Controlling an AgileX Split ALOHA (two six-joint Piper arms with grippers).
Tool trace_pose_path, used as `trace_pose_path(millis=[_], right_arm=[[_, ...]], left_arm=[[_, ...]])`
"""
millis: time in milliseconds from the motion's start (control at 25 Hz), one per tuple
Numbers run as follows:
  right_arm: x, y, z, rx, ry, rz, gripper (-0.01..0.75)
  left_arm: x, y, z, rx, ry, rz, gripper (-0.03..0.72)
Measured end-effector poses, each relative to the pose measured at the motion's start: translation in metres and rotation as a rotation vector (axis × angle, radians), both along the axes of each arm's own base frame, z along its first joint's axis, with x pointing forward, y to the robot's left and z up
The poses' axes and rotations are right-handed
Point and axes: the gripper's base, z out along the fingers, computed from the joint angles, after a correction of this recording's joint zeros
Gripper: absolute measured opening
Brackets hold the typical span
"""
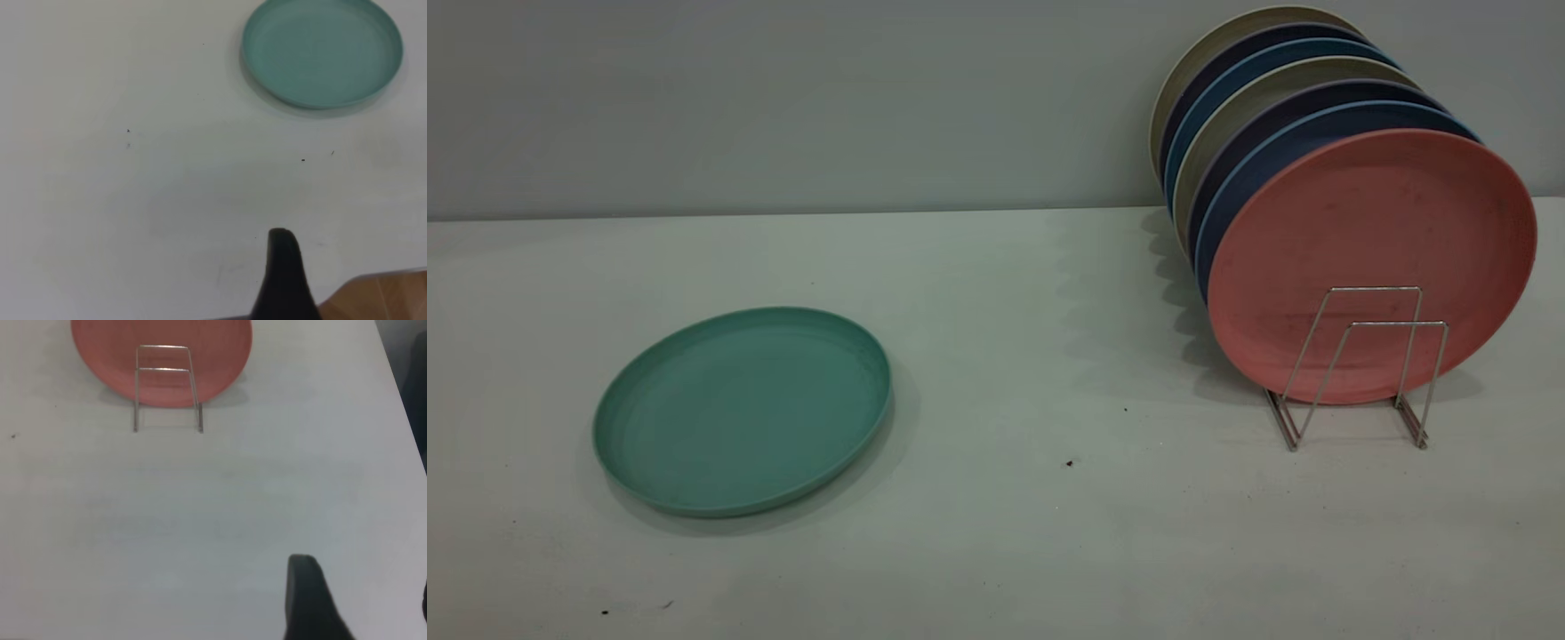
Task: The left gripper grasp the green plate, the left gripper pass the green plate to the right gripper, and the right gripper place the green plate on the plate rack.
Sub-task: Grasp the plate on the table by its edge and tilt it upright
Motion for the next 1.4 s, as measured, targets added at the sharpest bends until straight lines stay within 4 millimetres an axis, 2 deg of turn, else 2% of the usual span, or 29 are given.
trace_pose_path(millis=[480, 680, 760, 840, 960, 1120, 1240, 1400], right_arm=[[0.0, 0.0, 0.0, -0.007, 0.0, 0.001, 0.419], [0.0, -0.001, 0.002, -0.014, -0.011, 0.002, 0.419], [0.0, 0.0, 0.007, -0.025, -0.057, 0.01, 0.419], [0.004, 0.001, 0.015, -0.029, -0.136, 0.029, 0.419], [0.019, 0.004, 0.028, -0.023, -0.215, 0.06, 0.422], [0.049, 0.006, 0.032, -0.041, -0.163, 0.121, 0.466], [0.073, 0.008, 0.031, -0.034, -0.108, 0.159, 0.501], [0.104, 0.011, 0.026, -0.011, -0.04, 0.204, 0.512]], left_arm=[[0.0, 0.0, 0.001, 0.012, -0.006, -0.009, 0.582], [0.007, -0.004, 0.016, -0.022, -0.173, -0.032, 0.582], [0.014, -0.005, 0.021, -0.069, -0.182, -0.019, 0.582], [0.026, -0.005, 0.022, -0.105, -0.125, 0.004, 0.582], [0.057, -0.005, 0.021, -0.125, 0.009, 0.026, 0.582], [0.102, -0.008, 0.013, -0.194, 0.158, 0.041, 0.582], [0.136, -0.013, 0.001, -0.267, 0.243, 0.04, 0.582], [0.173, -0.016, -0.018, -0.306, 0.296, 0.02, 0.582]])
